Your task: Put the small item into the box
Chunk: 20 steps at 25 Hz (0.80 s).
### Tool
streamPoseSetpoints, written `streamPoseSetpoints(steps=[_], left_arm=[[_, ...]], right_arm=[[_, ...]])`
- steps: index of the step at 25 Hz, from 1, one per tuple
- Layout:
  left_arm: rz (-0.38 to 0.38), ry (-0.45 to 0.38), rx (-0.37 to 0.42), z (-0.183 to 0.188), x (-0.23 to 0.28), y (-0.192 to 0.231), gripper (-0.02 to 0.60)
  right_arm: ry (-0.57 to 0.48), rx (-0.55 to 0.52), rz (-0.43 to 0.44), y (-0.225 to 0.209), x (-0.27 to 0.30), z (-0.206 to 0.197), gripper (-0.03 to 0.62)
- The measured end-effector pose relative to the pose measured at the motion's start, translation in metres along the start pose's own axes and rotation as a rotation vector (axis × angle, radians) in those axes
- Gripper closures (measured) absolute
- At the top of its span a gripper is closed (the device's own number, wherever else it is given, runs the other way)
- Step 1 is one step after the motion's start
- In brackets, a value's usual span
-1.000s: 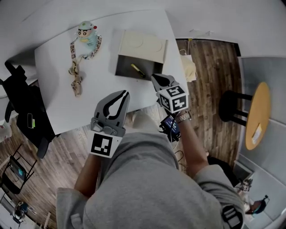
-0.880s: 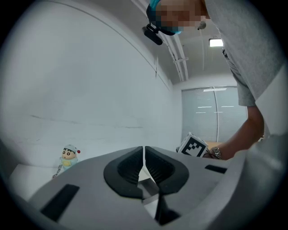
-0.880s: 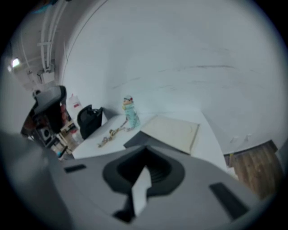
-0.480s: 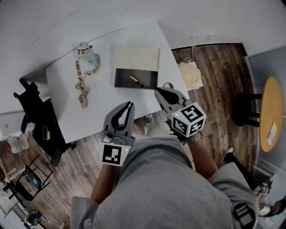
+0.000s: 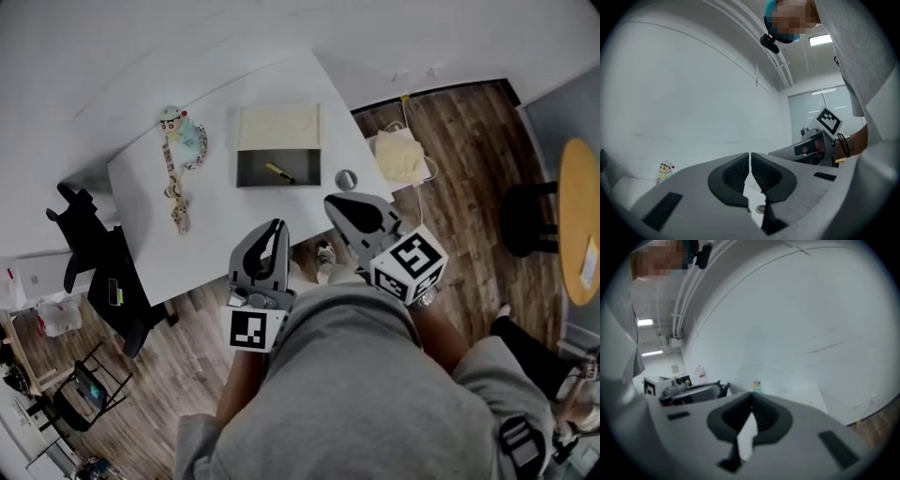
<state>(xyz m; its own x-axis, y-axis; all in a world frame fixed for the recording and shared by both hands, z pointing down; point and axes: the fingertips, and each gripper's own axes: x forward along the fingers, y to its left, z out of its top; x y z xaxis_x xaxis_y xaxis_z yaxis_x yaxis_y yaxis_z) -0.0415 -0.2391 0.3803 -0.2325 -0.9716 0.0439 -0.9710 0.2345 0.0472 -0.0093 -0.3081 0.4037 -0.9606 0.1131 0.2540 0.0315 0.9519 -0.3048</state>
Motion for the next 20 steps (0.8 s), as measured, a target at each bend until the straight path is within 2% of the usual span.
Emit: streamPoseSetpoints(steps=[9, 14, 20], left_arm=[[0.006, -0.04, 0.02, 0.013, -0.005, -0.014, 0.535], [0.012, -0.077, 0.072, 0.023, -0.006, -0.012, 0.535], [0.026, -0.093, 0.055, 0.026, -0.004, -0.017, 0.535]], right_arm=[[-0.08, -0.065, 0.035, 0.016, -0.029, 0.012, 0.562], [-0.125, -0.072, 0.022, 0.018, -0.036, 0.02, 0.562], [-0.143, -0.066, 0.015, 0.014, -0.044, 0.021, 0.562]])
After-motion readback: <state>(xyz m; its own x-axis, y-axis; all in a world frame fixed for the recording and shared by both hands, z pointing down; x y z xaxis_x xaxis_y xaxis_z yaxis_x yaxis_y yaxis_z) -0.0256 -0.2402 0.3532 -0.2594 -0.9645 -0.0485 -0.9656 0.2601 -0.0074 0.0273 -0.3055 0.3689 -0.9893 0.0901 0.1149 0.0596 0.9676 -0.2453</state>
